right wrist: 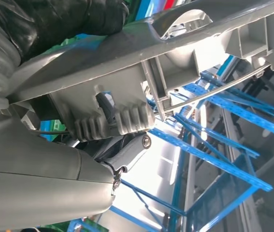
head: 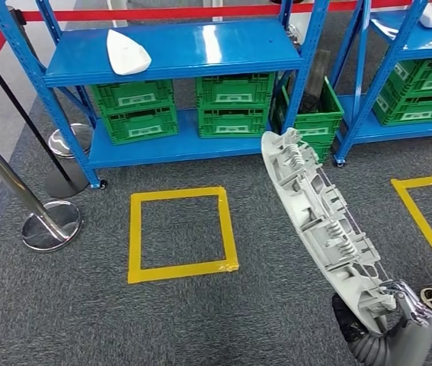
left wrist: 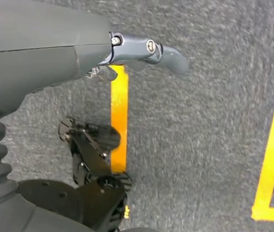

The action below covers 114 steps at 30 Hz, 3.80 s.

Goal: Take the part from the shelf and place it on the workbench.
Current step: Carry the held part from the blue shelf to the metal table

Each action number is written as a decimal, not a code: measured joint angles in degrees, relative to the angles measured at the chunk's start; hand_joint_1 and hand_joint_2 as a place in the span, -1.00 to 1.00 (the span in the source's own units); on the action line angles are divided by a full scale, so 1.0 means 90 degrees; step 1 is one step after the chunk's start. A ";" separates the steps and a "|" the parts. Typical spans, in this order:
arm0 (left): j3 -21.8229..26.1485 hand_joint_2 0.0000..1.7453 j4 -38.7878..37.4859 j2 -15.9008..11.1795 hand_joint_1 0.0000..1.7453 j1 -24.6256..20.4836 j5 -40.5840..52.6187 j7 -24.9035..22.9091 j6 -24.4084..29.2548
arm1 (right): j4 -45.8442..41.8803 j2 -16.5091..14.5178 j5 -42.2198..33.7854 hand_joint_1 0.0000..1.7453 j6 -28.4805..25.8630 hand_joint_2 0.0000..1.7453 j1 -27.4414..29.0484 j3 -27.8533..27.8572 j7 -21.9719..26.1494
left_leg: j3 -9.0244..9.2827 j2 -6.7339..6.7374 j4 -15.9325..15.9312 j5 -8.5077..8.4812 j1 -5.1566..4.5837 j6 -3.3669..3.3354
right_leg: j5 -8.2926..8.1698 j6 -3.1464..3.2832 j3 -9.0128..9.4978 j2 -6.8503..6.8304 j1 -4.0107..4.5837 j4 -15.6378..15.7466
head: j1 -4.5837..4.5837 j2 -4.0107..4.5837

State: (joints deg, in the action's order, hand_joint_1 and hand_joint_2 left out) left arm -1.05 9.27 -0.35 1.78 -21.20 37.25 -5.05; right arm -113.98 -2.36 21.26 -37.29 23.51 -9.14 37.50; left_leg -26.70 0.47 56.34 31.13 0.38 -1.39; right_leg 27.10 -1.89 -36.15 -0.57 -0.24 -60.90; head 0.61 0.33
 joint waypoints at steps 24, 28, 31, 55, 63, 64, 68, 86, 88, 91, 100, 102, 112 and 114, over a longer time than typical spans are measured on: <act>-0.0003 1.00 0.0000 0.0006 -1.00 0.0018 0.0035 0.0071 -0.0016 | 0.0029 0.0131 -0.0007 1.00 -0.0002 1.00 0.0053 -0.0117 -0.0088 | -0.0296 -0.0015 0.0552 0.0097 -0.0055 0.0113 | -0.0079 0.0321 0.0298 0.0022 0.0107 0.0306 | -0.0070 0.0000; -0.0005 1.00 0.0000 0.0000 -1.00 0.0006 0.0035 0.0085 -0.0016 | 0.0029 0.0140 0.0016 1.00 0.0022 1.00 0.0057 -0.0118 -0.0141 | -0.0084 -0.0003 0.0007 -0.0102 -0.0123 -0.0006 | -0.0203 0.0189 0.0232 -0.0003 0.0096 0.0297 | -0.0069 0.0000; -0.0005 1.00 -0.0002 0.0026 -1.00 0.0016 0.0035 0.0090 -0.0018 | 0.0027 0.0172 0.0051 1.00 0.0036 1.00 0.0076 -0.0119 -0.0189 | -0.0188 0.0028 -0.0080 -0.0291 -0.0074 -0.0089 | 0.0122 0.0068 0.0065 0.0033 0.0071 -0.0014 | -0.0053 0.0000; -0.0026 1.00 -0.0005 0.0053 -1.00 0.0011 0.0050 0.0104 -0.0042 | 0.0027 0.0284 0.0156 1.00 0.0058 1.00 0.0091 -0.0107 -0.0242 | -0.0381 -0.0014 0.0617 -0.0161 -0.0096 -0.0036 | 0.0219 0.0291 0.0676 -0.0095 0.0100 0.0362 | -0.0100 0.0000; -0.0036 1.00 -0.0005 0.0056 -1.00 -0.0003 0.0056 0.0130 -0.0043 | 0.0024 0.0290 0.0158 1.00 0.0057 1.00 0.0079 -0.0113 -0.0236 | -0.0232 0.0011 -0.0181 -0.0419 -0.0077 -0.0163 | 0.0684 0.0025 0.0157 0.0020 0.0046 -0.0463 | -0.0053 0.0000; -0.0037 1.00 -0.0005 0.0059 -1.00 -0.0007 0.0056 0.0131 -0.0043 | 0.0025 0.0290 0.0157 1.00 0.0057 1.00 0.0083 -0.0116 -0.0232 | -0.0290 0.0011 -0.0160 -0.0440 -0.0073 -0.0154 | 0.0878 -0.0009 -0.0002 0.0042 0.0022 -0.0880 | -0.0037 0.0000; -0.0040 1.00 -0.0005 0.0080 -1.00 -0.0005 0.0066 0.0131 -0.0043 | 0.0026 0.0293 0.0138 1.00 0.0053 1.00 0.0134 -0.0121 -0.0219 | -0.0495 0.0010 0.0008 -0.0482 -0.0038 -0.0084 | 0.0700 -0.0123 0.0205 0.0043 -0.0072 -0.0838 | -0.0024 0.0000; -0.0052 1.00 -0.0006 0.0086 -1.00 0.0002 0.0066 0.0132 -0.0043 | 0.0009 0.0299 0.0029 1.00 0.0107 1.00 0.0180 -0.0060 -0.0202 | -0.0480 -0.0035 0.0418 -0.0272 -0.0057 0.0052 | 0.0185 0.0241 0.0588 0.0034 0.0022 0.0298 | -0.0117 0.0000; -0.0053 1.00 -0.0007 0.0083 -1.00 -0.0002 0.0065 0.0136 -0.0043 | 0.0009 0.0299 0.0034 1.00 0.0132 1.00 0.0177 -0.0055 -0.0209 | -0.0403 -0.0034 0.0156 -0.0295 -0.0074 0.0076 | 0.0176 0.0223 0.0528 0.0035 0.0035 0.0267 | -0.0104 0.0000; -0.0056 1.00 -0.0007 0.0092 -1.00 0.0012 0.0064 0.0141 -0.0043 | 0.0009 0.0299 0.0039 1.00 0.0175 1.00 0.0191 -0.0055 -0.0222 | -0.0439 -0.0034 0.0128 -0.0321 -0.0088 0.0138 | 0.0153 0.0199 0.0483 0.0033 0.0016 0.0262 | -0.0097 0.0000; -0.0067 1.00 -0.0006 0.0104 -1.00 -0.0009 0.0067 0.0141 -0.0041 | 0.0009 0.0299 0.0009 1.00 0.0231 1.00 0.0286 -0.0049 -0.0220 | -0.0511 -0.0034 0.0186 -0.0348 -0.0149 0.0007 | 0.0048 0.0045 0.0469 0.0041 -0.0046 0.0339 | -0.0101 0.0000; -0.0069 1.00 -0.0006 0.0107 -1.00 -0.0010 0.0069 0.0140 -0.0041 | 0.0009 0.0299 -0.0001 1.00 0.0273 1.00 0.0303 -0.0043 -0.0216 | -0.0526 -0.0034 0.0193 -0.0360 -0.0157 -0.0035 | 0.0027 0.0011 0.0459 0.0042 -0.0053 0.0349 | -0.0103 0.0000; -0.0075 1.00 -0.0007 0.0142 -1.00 -0.0013 0.0066 0.0132 -0.0042 | -0.0008 0.0301 -0.0050 1.00 0.0310 1.00 0.0399 0.0027 -0.0222 | -0.0567 0.0277 0.0026 -0.0527 -0.0072 -0.0168 | 0.0732 -0.0157 -0.0146 0.0028 -0.0095 -0.1115 | -0.0006 0.0000; -0.0076 1.00 -0.0007 0.0153 -1.00 -0.0012 0.0066 0.0129 -0.0042 | -0.0007 0.0301 -0.0081 1.00 0.0319 1.00 0.0394 0.0055 -0.0223 | -0.0572 0.0365 0.0091 -0.0486 -0.0067 -0.0100 | 0.0391 -0.0166 0.0323 -0.0165 -0.0095 -0.0263 | 0.0003 0.0000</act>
State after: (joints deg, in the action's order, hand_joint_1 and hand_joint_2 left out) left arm -1.74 9.21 1.03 1.68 -20.61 38.41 -5.44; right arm -114.04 0.35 20.53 -34.41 27.06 -8.64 35.48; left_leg -31.85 3.76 57.16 26.76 -0.22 -2.29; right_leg 30.62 -3.39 -33.24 -2.05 -1.10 -63.26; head 0.64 0.33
